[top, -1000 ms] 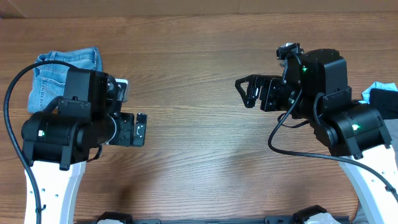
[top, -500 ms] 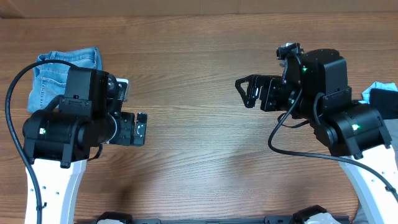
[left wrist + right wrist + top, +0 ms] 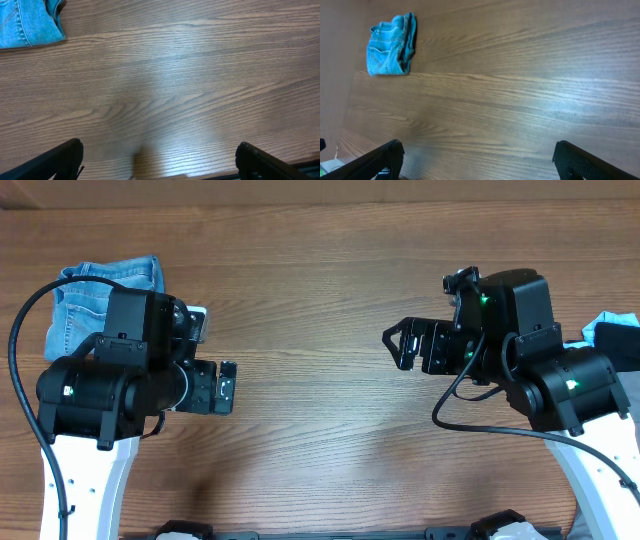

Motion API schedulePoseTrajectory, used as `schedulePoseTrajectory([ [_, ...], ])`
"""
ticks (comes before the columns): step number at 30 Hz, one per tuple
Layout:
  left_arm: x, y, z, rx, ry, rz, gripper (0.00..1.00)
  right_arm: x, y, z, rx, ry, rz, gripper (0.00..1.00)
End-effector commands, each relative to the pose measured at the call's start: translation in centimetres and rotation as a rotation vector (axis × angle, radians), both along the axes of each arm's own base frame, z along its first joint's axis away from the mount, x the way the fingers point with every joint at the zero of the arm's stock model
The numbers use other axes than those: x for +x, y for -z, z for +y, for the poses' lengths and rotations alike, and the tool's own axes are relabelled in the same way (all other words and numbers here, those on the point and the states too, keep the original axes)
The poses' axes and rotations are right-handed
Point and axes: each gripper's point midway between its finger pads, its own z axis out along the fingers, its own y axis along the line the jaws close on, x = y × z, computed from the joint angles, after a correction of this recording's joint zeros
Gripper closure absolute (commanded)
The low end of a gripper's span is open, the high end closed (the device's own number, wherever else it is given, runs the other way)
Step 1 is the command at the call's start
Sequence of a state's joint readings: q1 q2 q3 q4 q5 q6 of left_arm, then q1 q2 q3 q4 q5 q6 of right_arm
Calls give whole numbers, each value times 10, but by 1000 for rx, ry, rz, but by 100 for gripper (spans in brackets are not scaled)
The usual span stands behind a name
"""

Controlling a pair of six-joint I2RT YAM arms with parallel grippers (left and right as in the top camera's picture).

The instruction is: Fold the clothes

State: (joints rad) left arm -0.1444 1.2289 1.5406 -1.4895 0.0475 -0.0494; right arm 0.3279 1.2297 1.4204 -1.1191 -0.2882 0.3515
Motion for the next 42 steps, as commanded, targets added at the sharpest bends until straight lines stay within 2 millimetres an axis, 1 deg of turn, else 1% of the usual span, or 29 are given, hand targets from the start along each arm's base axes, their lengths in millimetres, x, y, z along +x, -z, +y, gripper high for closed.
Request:
schedulePoseTrajectory([
  [1, 2, -5, 0, 3, -8, -17, 0, 1, -11, -1, 10, 7, -33, 0],
  [6, 2, -5, 0, 3, -8, -17, 0, -1, -16, 4, 4, -64, -73, 0],
  [8, 2, -5, 0, 3, -7, -17, 0, -3, -21, 8, 24, -84, -89, 0],
  [12, 2, -5, 0, 3, -8, -17, 0, -3, -44, 15, 51, -126, -199, 0],
  [15, 2, -5, 0, 3, -8, -17, 0, -8, -63, 14, 43, -160, -302, 0],
  [18, 2, -5, 0, 3, -8, -17, 0, -17, -76, 6, 32, -147, -359, 0],
  [20, 2, -5, 0, 3, -7, -17, 0, -25, -87, 3, 16, -173, -426, 0],
  [22, 2, -5, 0, 3, -7, -17, 0, -31, -98, -4, -8, -163, -486, 0],
  [26, 2, -5, 0, 3, -7, -17, 0, -41, -114, -26, -87, -102, -591, 0],
  [28, 2, -5, 0, 3, -7, -17, 0, -45, -118, -38, -120, -54, -629, 0],
  [31, 2, -5, 0, 3, -7, -17, 0, -53, -115, -57, -156, 18, -658, 0],
  [35, 2, -5, 0, 3, -7, -17, 0, -63, -95, -74, -195, 55, -706, 0],
  [38, 2, -5, 0, 3, -7, -17, 0, -66, -75, -85, -200, 102, -737, 0],
  [39, 2, -5, 0, 3, -7, -17, 0, -67, -65, -87, -202, 112, -740, 0],
  [40, 2, -5, 0, 3, -7, -17, 0, -69, -51, -90, -205, 122, -743, 0],
  [42, 2, -5, 0, 3, -8, -17, 0, -72, -32, -93, -205, 134, -754, 0],
])
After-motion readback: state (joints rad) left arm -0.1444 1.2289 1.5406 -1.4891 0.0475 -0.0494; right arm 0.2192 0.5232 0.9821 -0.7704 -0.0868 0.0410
